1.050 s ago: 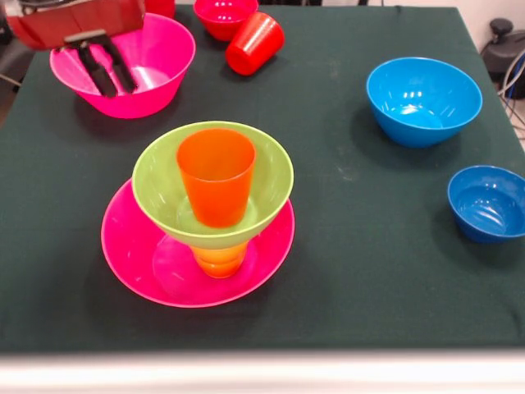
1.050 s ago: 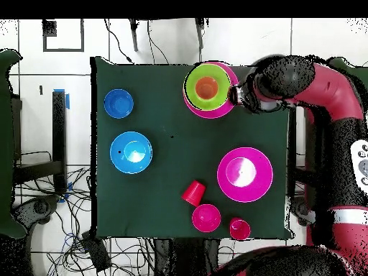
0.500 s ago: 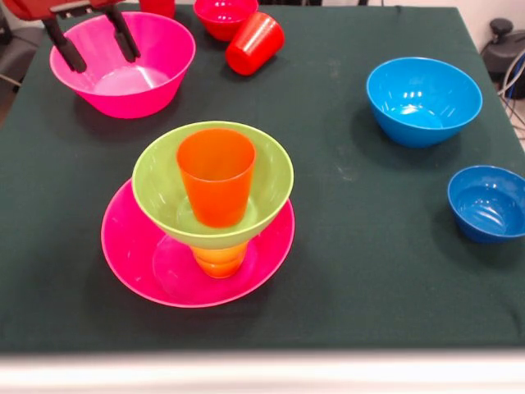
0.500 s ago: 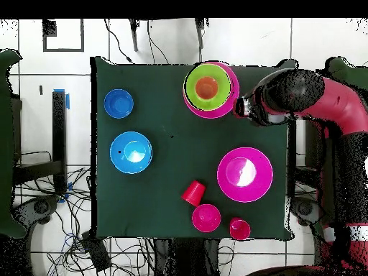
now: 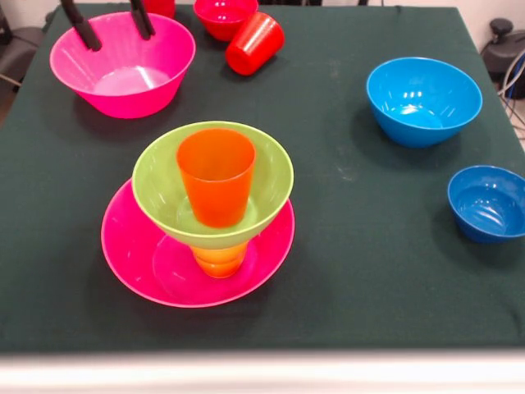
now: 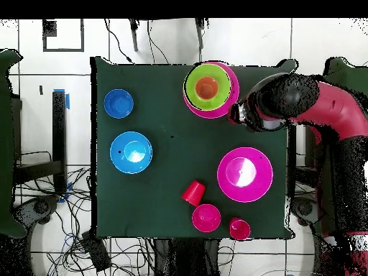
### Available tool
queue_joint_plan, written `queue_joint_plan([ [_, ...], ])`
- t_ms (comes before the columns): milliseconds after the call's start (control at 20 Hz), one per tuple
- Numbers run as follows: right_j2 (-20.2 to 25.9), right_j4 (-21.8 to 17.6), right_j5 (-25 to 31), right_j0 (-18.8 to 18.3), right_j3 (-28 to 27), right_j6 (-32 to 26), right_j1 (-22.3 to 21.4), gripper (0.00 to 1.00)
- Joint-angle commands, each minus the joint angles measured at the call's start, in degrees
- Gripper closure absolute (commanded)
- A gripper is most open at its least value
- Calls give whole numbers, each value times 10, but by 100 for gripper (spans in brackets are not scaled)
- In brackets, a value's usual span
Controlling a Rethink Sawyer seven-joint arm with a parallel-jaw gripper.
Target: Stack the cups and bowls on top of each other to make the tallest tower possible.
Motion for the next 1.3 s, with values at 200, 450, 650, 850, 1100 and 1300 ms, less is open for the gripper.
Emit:
queue_joint_plan([
  [200,-6,3,-81,48,139,51,-46,0],
  [450,-18,14,-96,67,158,84,-60,0],
  [650,-31,20,-92,93,146,109,-60,0],
  [850,-47,2,-94,107,129,99,-45,0],
  [1100,-64,-21,-150,89,158,78,-44,0],
  [1300,-71,-28,-171,80,175,65,-47,0],
])
